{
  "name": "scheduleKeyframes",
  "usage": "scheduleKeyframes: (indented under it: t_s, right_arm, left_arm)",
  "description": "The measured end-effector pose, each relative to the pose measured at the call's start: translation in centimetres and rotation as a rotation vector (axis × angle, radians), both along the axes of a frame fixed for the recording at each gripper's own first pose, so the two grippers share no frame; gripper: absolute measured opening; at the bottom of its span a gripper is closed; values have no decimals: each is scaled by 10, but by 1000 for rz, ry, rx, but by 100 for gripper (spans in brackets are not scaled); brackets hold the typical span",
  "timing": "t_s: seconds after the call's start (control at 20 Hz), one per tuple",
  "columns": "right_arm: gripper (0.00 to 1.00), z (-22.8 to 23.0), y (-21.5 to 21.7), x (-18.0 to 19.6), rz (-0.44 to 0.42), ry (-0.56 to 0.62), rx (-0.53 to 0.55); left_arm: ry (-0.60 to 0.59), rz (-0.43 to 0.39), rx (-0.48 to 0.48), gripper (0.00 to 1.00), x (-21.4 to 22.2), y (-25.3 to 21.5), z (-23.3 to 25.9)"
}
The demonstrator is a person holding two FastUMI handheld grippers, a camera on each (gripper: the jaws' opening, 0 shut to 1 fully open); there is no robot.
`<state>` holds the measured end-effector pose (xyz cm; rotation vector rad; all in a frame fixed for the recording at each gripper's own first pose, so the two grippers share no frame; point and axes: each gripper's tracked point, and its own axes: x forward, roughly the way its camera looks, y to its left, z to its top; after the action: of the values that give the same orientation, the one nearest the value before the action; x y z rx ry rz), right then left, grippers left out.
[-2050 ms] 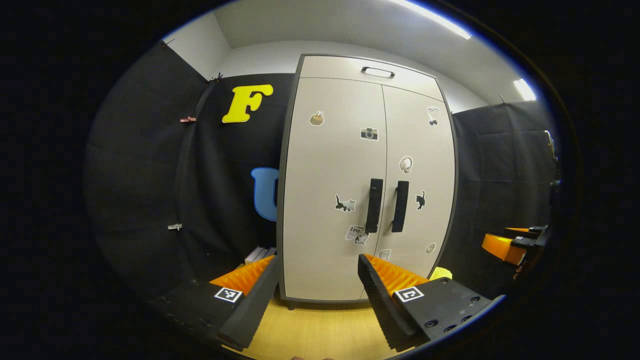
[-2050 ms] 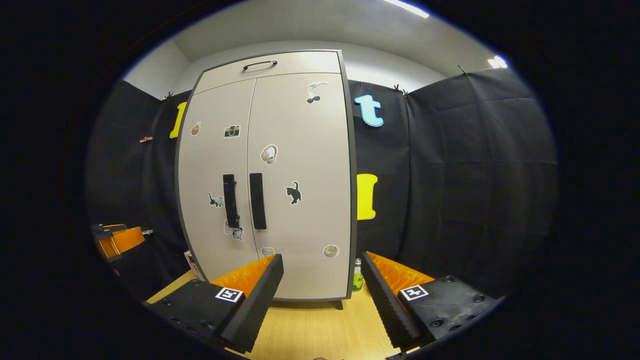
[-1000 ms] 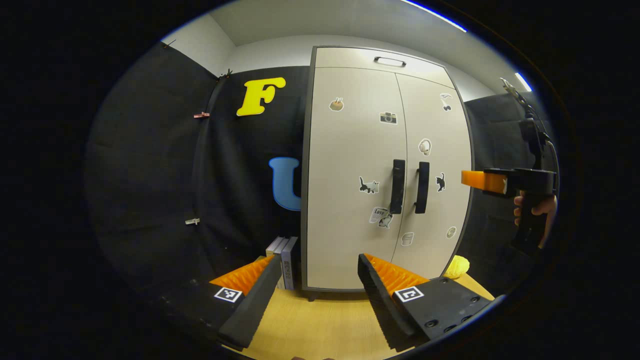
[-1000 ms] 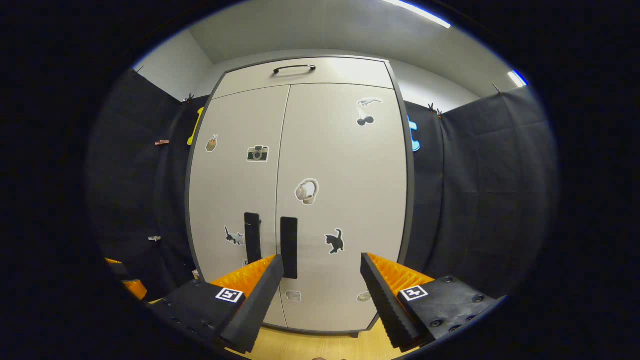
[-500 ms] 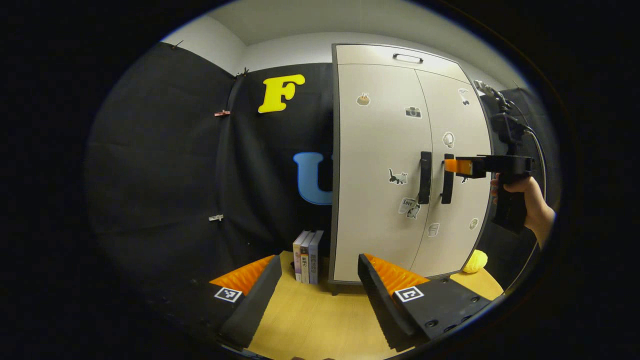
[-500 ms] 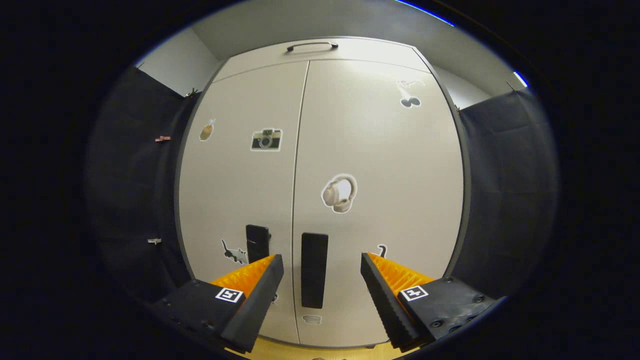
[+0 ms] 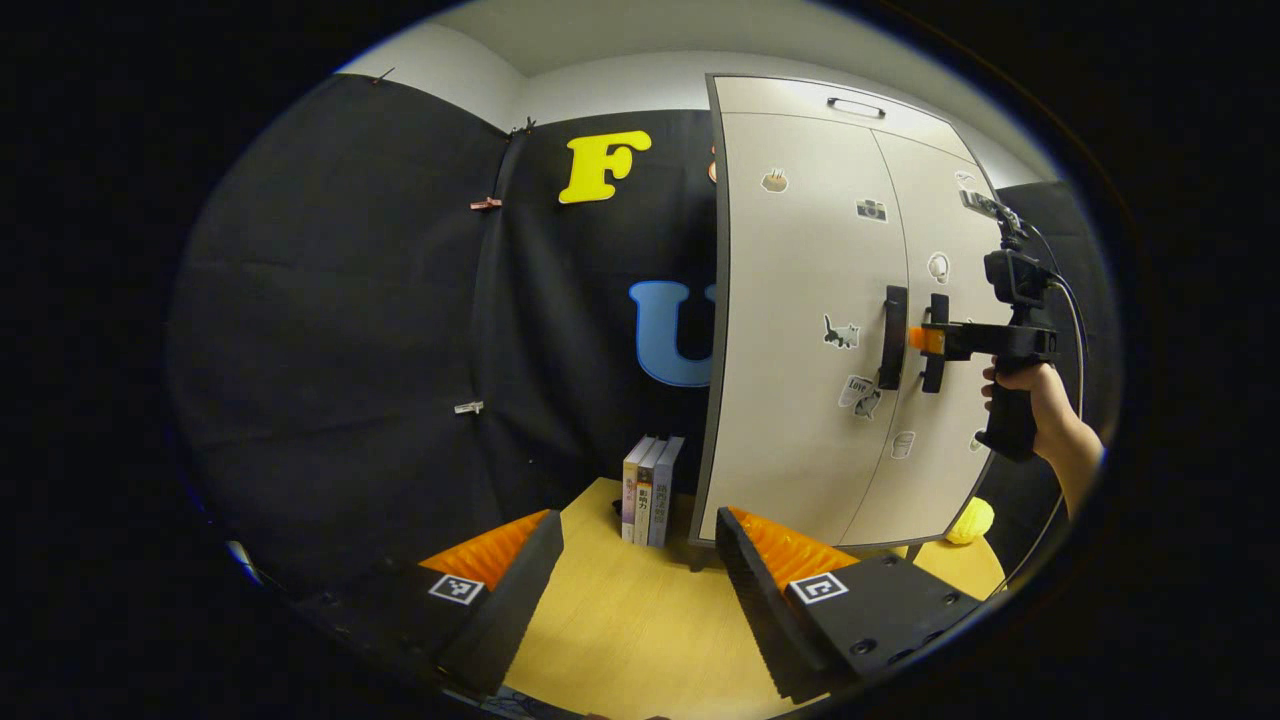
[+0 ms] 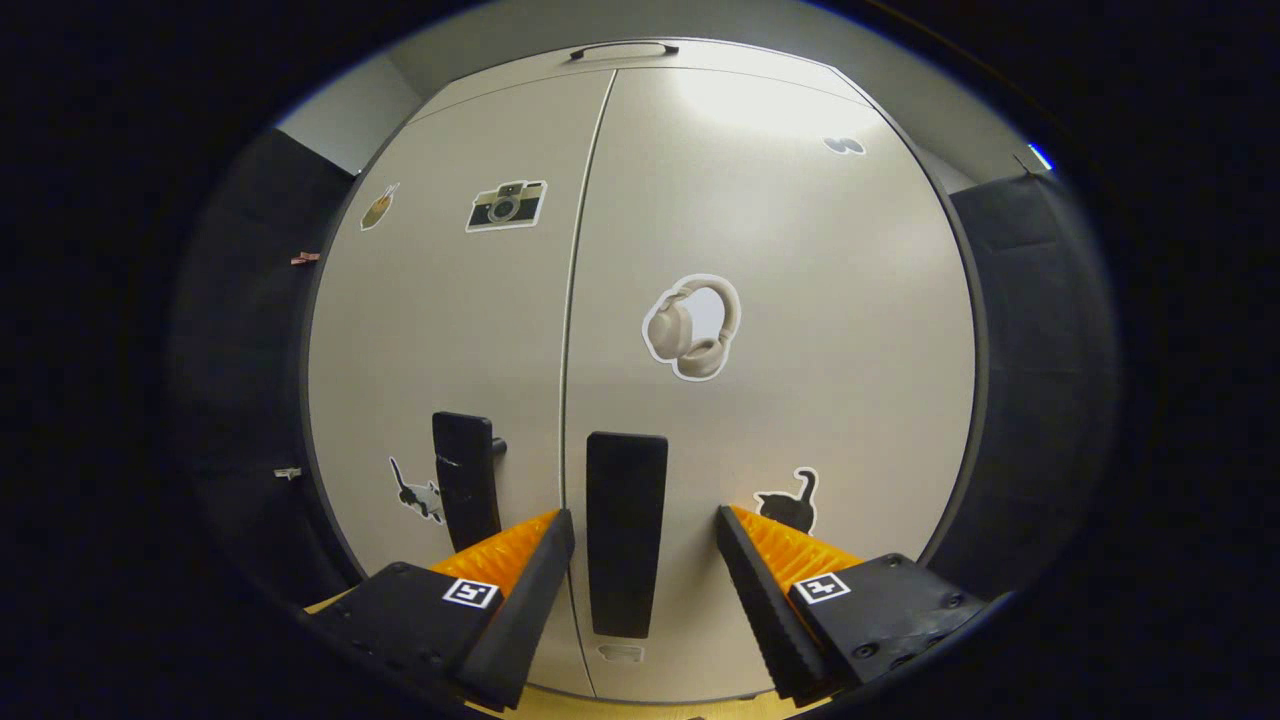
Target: Open the right door of the double-door shoe cabinet with the right hand, and open the left door with the left hand.
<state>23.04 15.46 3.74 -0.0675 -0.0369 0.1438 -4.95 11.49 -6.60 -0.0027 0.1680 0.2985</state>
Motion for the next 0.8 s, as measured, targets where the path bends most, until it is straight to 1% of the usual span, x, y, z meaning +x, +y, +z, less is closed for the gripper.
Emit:
scheduleKeyframes:
  t_s: [0.05, 0.1, 0.2, 0.3, 0.35, 0.4, 0.45, 0.5, 0.55, 0.6, 0.65, 0.75, 0.8]
  right_arm:
    - [87, -2, 0, 1, 0, 11, 3]
    - [69, -6, 3, 0, 7, 32, 22]
    - [52, -12, 4, 0, 10, 69, 54]
    - [48, -21, 12, 2, 34, 103, 76]
    - [37, -17, 11, 0, 26, 97, 88]
    - [35, -18, 9, -1, 23, 123, 97]
    - [35, -16, 10, -1, 23, 123, 107]
    - [31, -18, 10, -1, 26, 136, 104]
    - [31, -18, 10, 1, 28, 137, 101]
    - [24, -19, 11, -1, 34, 149, 103]
    - [24, -17, 11, -3, 35, 155, 110]
    - [16, -18, 11, -2, 49, 160, 99]
    - [16, -19, 12, -2, 57, 175, 92]
  left_arm:
    - [2, 5, 1, 95, -1, 1, 0]
    - [3, 10, 3, 95, -3, 1, -1]
    - [6, 17, 2, 95, -7, 2, -2]
    - [3, 19, -5, 95, -9, 1, -2]
    - [3, 18, -12, 95, -10, 1, -2]
    - [3, 17, -20, 95, -12, 0, -3]
    - [3, 17, -25, 95, -13, 0, -3]
    - [2, 18, -27, 95, -15, 1, -3]
    - [-1, 18, -27, 95, -16, 2, -2]
    - [-1, 15, -27, 95, -17, 2, -2]
    - [0, 16, -23, 95, -18, 2, -2]
    - [-4, 13, -11, 95, -19, 2, -1]
    - [-3, 8, -6, 95, -20, -1, -1]
